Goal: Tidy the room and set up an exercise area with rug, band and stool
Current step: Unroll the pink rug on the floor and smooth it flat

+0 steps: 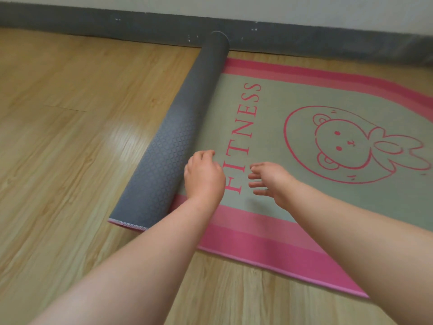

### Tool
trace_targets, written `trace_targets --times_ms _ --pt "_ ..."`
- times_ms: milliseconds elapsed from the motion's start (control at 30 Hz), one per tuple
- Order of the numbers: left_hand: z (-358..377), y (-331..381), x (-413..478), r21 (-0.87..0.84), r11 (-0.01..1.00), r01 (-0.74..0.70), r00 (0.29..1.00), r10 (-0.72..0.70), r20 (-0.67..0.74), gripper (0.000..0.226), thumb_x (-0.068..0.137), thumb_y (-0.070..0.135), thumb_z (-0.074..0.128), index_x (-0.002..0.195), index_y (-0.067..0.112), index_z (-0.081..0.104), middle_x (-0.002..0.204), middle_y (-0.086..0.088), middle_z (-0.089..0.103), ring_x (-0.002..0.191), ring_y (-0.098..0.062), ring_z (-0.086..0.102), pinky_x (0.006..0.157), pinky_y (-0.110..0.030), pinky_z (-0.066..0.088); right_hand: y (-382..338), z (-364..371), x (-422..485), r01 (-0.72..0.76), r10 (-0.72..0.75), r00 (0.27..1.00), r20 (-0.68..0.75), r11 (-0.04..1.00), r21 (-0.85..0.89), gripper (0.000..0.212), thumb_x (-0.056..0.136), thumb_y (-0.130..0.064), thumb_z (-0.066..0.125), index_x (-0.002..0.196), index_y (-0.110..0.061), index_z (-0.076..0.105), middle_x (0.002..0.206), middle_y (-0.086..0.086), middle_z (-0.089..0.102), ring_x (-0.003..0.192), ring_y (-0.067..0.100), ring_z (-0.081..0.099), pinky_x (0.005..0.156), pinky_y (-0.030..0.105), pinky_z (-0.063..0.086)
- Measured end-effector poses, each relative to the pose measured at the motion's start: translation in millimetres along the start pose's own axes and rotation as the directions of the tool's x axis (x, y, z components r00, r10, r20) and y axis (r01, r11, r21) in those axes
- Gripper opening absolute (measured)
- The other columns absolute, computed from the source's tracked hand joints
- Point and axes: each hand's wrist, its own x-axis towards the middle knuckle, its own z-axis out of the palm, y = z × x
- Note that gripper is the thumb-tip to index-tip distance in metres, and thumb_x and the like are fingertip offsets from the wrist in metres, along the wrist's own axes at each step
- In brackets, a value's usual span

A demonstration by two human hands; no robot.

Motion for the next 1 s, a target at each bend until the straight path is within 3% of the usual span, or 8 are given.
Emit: trace_targets --times_ms 100,267,567,767,1000 --pt "-11.0 12.2 -5.2 0.015 0.995 0.094 0.995 -0.095 0.008 0.044 0.095 0.012 0.039 0.137 0.016 0.049 0.139 -0.006 0.048 0.131 -0.025 0.039 0.111 -0.035 0.026 -9.9 -9.2 -3.1 -0.010 0.010 1.000 0.005 1.000 0.004 0.031 0.099 -0.012 0.042 0.129 -0.008 0.051 0.096 0.008 0.056 0.075 0.019 0.051 0.069 0.031 0.046" --pt "-68.0 37.3 -18.0 0.038 0.986 0.161 0.978 -0.165 0.130 0.046 0.096 0.012 0.035 0.141 0.017 0.043 0.143 -0.007 0.043 0.132 -0.025 0.037 0.109 -0.037 0.029 -42.2 -2.0 -42.1 -0.055 0.054 0.998 0.028 0.998 0.038 0.032 0.098 -0.011 0.044 0.128 -0.013 0.051 0.108 0.007 0.055 0.093 0.023 0.055 0.093 0.042 0.049" --pt "-199.1 34.9 -96.4 0.012 0.932 0.361 0.902 -0.353 0.247 0.044 0.096 0.013 0.037 0.139 0.016 0.045 0.140 -0.008 0.046 0.131 -0.026 0.039 0.108 -0.038 0.033 -77.5 15.0 -171.6 -0.194 0.196 0.977 0.087 0.980 -0.039 0.036 0.094 -0.004 0.048 0.127 -0.017 0.054 0.112 0.008 0.058 0.095 0.024 0.058 0.082 0.037 0.052" --pt "-321.4 14.5 -128.5 -0.005 0.860 0.510 0.826 -0.488 0.283 0.044 0.097 0.013 0.035 0.139 0.020 0.046 0.142 -0.004 0.045 0.131 -0.024 0.042 0.106 -0.038 0.037 -128.8 30.7 -257.0 -0.266 0.273 0.960 0.068 0.958 -0.105 0.032 0.096 -0.018 0.054 0.126 -0.011 0.053 0.116 0.009 0.059 0.103 0.026 0.059 0.091 0.041 0.049" --pt "-421.0 -1.1 -110.7 0.016 0.846 0.533 0.772 -0.494 0.400 0.042 0.098 0.016 0.034 0.138 0.020 0.045 0.143 -0.005 0.044 0.123 -0.029 0.049 0.101 -0.044 0.043 -190.6 67.5 -322.5 -0.317 0.319 0.948 0.005 0.942 -0.109 0.031 0.093 -0.018 0.058 0.124 -0.014 0.055 0.117 0.007 0.059 0.109 0.028 0.060 0.097 0.044 0.050"
